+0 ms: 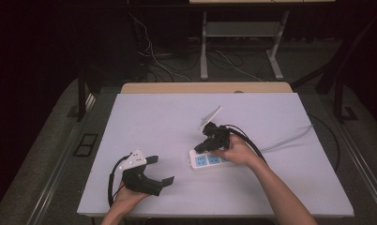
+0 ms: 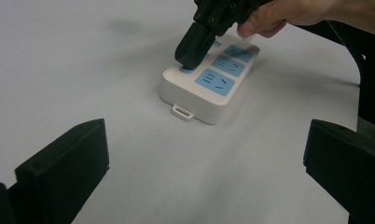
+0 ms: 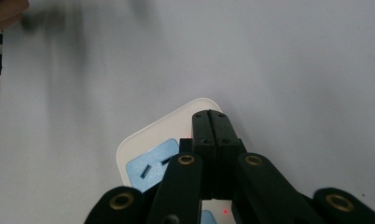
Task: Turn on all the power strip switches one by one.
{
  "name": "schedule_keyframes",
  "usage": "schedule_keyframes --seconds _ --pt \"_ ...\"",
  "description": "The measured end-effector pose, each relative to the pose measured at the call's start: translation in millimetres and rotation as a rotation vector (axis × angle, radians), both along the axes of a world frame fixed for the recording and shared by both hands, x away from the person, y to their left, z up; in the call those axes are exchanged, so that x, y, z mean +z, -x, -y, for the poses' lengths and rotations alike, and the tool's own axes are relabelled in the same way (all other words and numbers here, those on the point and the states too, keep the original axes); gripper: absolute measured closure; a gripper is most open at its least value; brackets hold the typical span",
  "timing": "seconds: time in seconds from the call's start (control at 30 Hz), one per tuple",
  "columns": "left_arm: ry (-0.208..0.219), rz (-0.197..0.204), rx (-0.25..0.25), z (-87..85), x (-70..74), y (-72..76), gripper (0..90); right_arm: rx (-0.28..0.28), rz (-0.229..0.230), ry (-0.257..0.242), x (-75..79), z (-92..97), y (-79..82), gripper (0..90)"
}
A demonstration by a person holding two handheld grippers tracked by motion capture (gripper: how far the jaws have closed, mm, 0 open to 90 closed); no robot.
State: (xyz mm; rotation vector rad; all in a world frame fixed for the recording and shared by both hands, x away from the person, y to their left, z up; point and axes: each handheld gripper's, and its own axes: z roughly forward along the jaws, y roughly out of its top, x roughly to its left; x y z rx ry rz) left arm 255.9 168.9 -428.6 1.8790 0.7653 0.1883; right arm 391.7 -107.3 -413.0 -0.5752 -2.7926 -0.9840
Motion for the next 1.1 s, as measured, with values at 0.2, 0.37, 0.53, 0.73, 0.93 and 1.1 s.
schedule_keyframes --seconds 0.2,0.37,0.53,0.73,0.93,1.1 --pt "0.004 0.000 0.003 -0.2 0.3 1.6 0.0 0.004 -0.009 -0.017 -2.4 2.1 -1.4 90.0" --pt "0.005 -0.003 0.003 0.2 -0.3 1.5 0.0 0.010 0.011 -0.004 -2.3 1.1 0.9 90.0" --pt "0.005 -0.004 0.007 -0.4 -0.4 0.6 0.0 0.010 0.032 0.003 -1.4 0.4 2.9 90.0" --pt "0.003 -0.004 0.005 -1.0 -0.9 -0.8 0.0 0.005 0.047 0.018 0.1 -1.3 4.9 90.0" --pt "0.003 -0.002 0.001 0.1 -0.4 -0.1 0.0 -0.008 0.041 0.020 1.8 -1.2 5.4 90.0" --pt "0.006 -0.003 0.003 -0.7 -0.6 -0.8 0.0 -0.020 0.035 -0.019 5.2 3.6 7.5 90.0"
